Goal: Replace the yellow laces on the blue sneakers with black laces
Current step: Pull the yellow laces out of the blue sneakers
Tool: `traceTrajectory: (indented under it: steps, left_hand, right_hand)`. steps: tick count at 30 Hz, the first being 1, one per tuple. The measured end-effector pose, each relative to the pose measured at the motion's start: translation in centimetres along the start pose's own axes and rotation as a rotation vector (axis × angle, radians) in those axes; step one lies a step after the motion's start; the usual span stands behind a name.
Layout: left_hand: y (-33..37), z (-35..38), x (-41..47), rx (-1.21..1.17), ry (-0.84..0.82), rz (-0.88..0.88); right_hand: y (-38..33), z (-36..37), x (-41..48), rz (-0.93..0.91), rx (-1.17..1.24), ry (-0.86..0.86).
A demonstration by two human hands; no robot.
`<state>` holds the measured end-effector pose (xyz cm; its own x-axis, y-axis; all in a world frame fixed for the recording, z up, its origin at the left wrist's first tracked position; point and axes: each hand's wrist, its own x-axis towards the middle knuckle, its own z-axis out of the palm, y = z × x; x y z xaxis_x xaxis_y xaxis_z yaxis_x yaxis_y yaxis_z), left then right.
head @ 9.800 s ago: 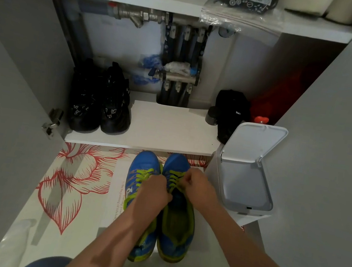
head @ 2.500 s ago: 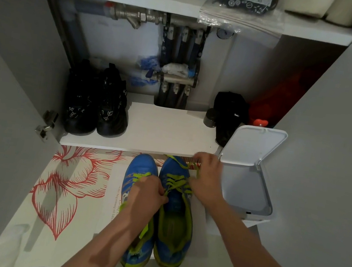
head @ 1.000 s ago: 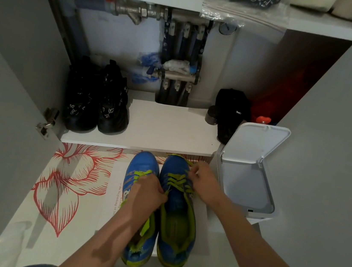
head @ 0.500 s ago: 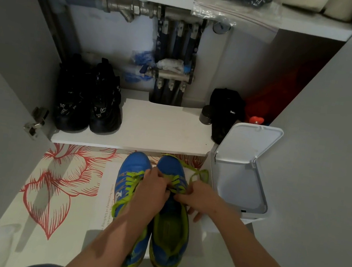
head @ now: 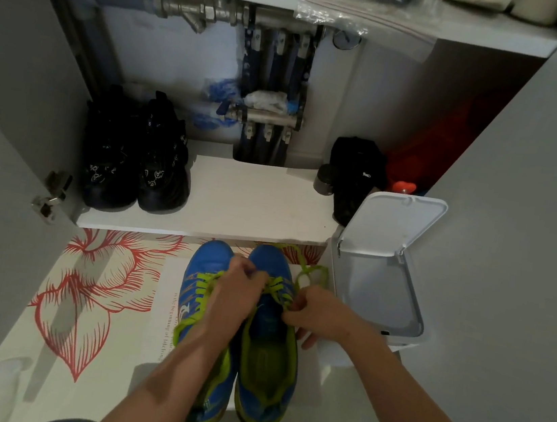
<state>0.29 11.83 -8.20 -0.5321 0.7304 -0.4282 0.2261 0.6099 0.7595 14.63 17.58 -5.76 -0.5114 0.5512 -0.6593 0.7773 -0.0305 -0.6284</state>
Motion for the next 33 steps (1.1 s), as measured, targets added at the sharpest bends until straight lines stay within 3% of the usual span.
traceTrajectory:
  steps: [2, 4, 9, 13, 16, 19, 21, 23, 24, 26, 28, 29, 33]
  left_hand:
    - [0.1, 1.0, -1.2, 0.401, 0.093, 0.344]
    - [0.1, 1.3, -1.9, 0.566, 0.082, 0.495]
    - [-1.1, 1.7, -0.9, 0.620, 0.032, 0.438]
    - [-1.0, 2.1, -1.1, 0.526, -0.014, 0.429]
    - [-0.7, 2.1, -0.8, 0.224, 0.094, 0.338]
    - [0.6, 0.8, 0.2, -0.442, 0.221, -0.062]
    - [1.7, -0.4, 0.3, -0.837, 0.198, -0.185]
    - [2.2, -1.0, -0.1, -0.902, 0.106, -0.178]
    - [2.4, -0.9, -0.5, -0.791, 0.060, -0.172]
    - [1.9, -0.1, -1.2, -0.353, 0.012, -0.090]
    - [0.8, 0.8, -1.3, 0.236, 0.001, 0.194]
    - [0.3, 1.1, -1.4, 0.409, -0.011, 0.323]
    - [-0.6, 1.5, -0.9, 0.609, -0.060, 0.388]
  right_hand:
    - [-0.1, 0.1, 0.0, -0.010, -0.032, 0.003]
    - [0.0, 0.2, 0.1, -0.016, -0.039, 0.004]
    - [0.0, 0.2, -0.1, -0.024, -0.051, 0.007]
    - [-0.1, 0.2, -0.1, -0.023, -0.069, 0.010]
    - [0.0, 0.2, -0.1, -0.024, -0.043, 0.007]
    - [0.1, 0.0, -0.2, -0.019, -0.012, 0.006]
    - [0.1, 0.0, -0.2, -0.019, -0.011, 0.003]
    - [0.0, 0.1, -0.2, -0.020, -0.012, 0.000]
    - [-0.1, 0.1, -0.2, -0.021, -0.013, -0.001]
    - [-0.3, 0.1, -0.3, -0.017, -0.022, -0.005]
    - [-0.4, 0.1, -0.2, -0.018, -0.030, -0.006]
    - [-0.4, 0.1, -0.2, -0.021, -0.032, -0.004]
    - [-0.3, 0.2, -0.1, -0.010, -0.038, 0.000]
